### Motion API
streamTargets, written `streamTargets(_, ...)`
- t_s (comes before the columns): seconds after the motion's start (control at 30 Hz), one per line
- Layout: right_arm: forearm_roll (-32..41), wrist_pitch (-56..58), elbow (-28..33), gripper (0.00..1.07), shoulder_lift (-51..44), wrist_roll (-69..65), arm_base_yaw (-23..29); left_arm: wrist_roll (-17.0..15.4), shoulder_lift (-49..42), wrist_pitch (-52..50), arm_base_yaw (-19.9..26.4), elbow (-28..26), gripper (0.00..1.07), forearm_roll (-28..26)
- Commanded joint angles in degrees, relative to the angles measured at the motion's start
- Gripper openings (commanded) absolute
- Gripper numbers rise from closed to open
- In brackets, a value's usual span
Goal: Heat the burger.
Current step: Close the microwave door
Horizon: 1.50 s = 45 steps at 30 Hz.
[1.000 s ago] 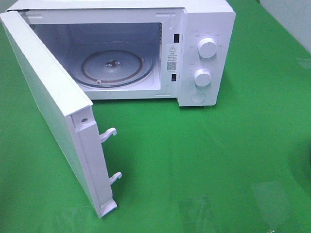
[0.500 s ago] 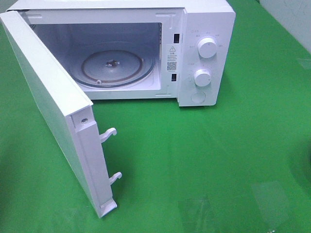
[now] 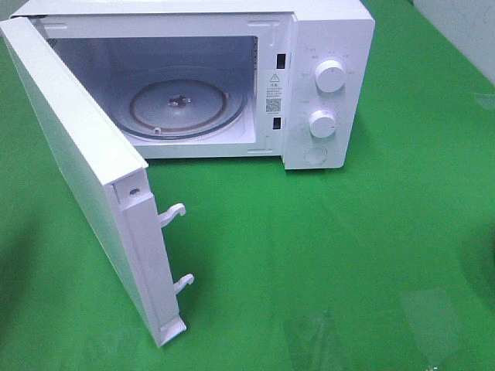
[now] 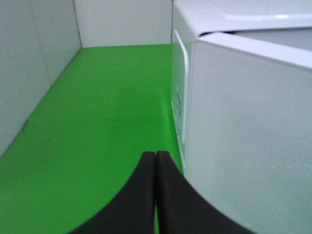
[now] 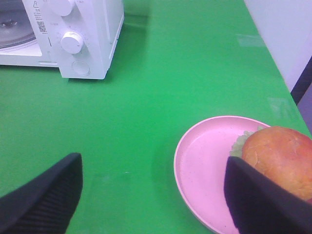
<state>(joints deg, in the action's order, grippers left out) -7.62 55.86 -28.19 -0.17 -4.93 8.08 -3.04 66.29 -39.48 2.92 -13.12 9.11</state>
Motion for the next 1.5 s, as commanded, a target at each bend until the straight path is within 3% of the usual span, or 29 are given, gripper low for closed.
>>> streamTargets(0.03,0.0,-0.74,0.06,0.76,-1.6,0.57,-0.4,-3.38,2.92,-3.38,0.17,-1.49,0.0,6.36)
streamTargets(0.07,0.0,-0.74,0.06,0.76,-1.6,0.57,-0.4,-5.27,5.27,-3.95,0.17,-2.52,0.0,10.6)
streamTargets(0.1,0.0,-0.74,0.06,0.76,-1.6,0.57,-0.4,-5.27,5.27,-3.95,0.17,-2.52,0.0,10.6)
streamTargets(0.17,0.0,-0.74,0.06,0.76,-1.6,0.57,-0.4,-8.42,8.08,-4.01,0.17,-4.13,0.0,17.02)
streamTargets(0.23,0.0,-0.74,0.06,0.76,-1.6,0.57,-0.4,-9.85,9.45,-4.76,0.17,-4.53,0.0,19.94)
streamTargets(0.53,0.0,-0.74,0.06,0.76,-1.6,0.57,-0.4,-12.38,17.3,-12.61,-0.17,-5.5,0.0,24.06)
streamTargets(0.7,0.0,-0.74,0.06,0.76,-1.6,0.57,-0.4,-11.4,19.48,-12.43,-3.84,-7.22,0.0,23.66)
streamTargets(0.77,0.0,-0.74,0.06,0.76,-1.6,0.57,-0.4,-8.94,21.49,-11.75,-6.99,-8.48,0.0,19.82)
streamTargets(0.87,0.0,-0.74,0.06,0.76,-1.6,0.57,-0.4,-8.94,21.83,-11.4,-7.68,-8.71,0.0,18.96)
streamTargets(0.9,0.0,-0.74,0.06,0.76,-1.6,0.57,-0.4,-7.51,22.86,-11.12,-10.66,-9.22,0.0,15.24)
streamTargets(1.03,0.0,-0.74,0.06,0.76,-1.6,0.57,-0.4,-5.56,24.06,-11.12,-13.52,-10.26,0.0,11.75)
streamTargets(1.5,0.0,-0.74,0.06,0.76,-1.6,0.57,-0.4,-5.16,32.03,-10.89,-22.0,-19.19,0.0,6.42)
